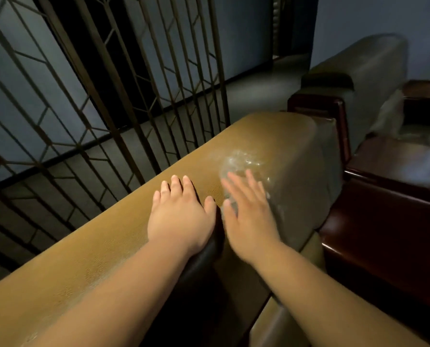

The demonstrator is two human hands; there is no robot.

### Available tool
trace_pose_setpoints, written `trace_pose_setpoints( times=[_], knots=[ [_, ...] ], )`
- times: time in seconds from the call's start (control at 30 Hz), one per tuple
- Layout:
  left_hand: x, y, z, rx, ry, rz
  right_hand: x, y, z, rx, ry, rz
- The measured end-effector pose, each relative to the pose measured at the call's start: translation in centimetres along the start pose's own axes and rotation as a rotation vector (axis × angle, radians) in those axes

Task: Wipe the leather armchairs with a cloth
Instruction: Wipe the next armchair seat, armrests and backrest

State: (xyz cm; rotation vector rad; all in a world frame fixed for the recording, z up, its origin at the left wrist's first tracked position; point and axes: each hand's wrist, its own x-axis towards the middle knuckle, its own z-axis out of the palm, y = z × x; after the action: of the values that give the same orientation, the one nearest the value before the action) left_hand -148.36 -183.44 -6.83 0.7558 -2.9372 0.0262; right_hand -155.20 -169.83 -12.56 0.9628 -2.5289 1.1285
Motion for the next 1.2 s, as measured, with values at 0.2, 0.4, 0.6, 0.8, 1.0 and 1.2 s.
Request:
trace_pose_setpoints(
  times=[0.2, 0.4, 0.6, 0.8, 1.0, 1.2],
  knots=[
    [1.6, 0.8, 1.0, -0.005, 0.096, -0.166, 7.9, 7.8, -4.2, -0.211, -0.131, -0.215],
    [3.6, 2.9, 1.2, -0.081, 0.159, -0.434, 10.6, 6.4, -3.9, -0.222, -0.187, -0.187],
    [2.8, 3.0, 1.3, -0.010, 0.160, -0.462, 10.8, 6.0, -4.7, -0.182, -0.436, -0.501],
    [3.1, 3.7, 0.8, 0.025, 0.146, -0.496, 17.1, 8.8, -7.0, -0.336, -0.345, -0.131],
    [3.1, 3.4, 0.8, -0.024, 0.093, -0.499, 13.3, 2.4, -3.5, -0.168, -0.706, -0.569],
    [3.2, 3.3, 0.5, -0.043, 0.033, -0.504, 22.4, 6.8, -3.6, -0.363, -0.617, -0.118]
  ],
)
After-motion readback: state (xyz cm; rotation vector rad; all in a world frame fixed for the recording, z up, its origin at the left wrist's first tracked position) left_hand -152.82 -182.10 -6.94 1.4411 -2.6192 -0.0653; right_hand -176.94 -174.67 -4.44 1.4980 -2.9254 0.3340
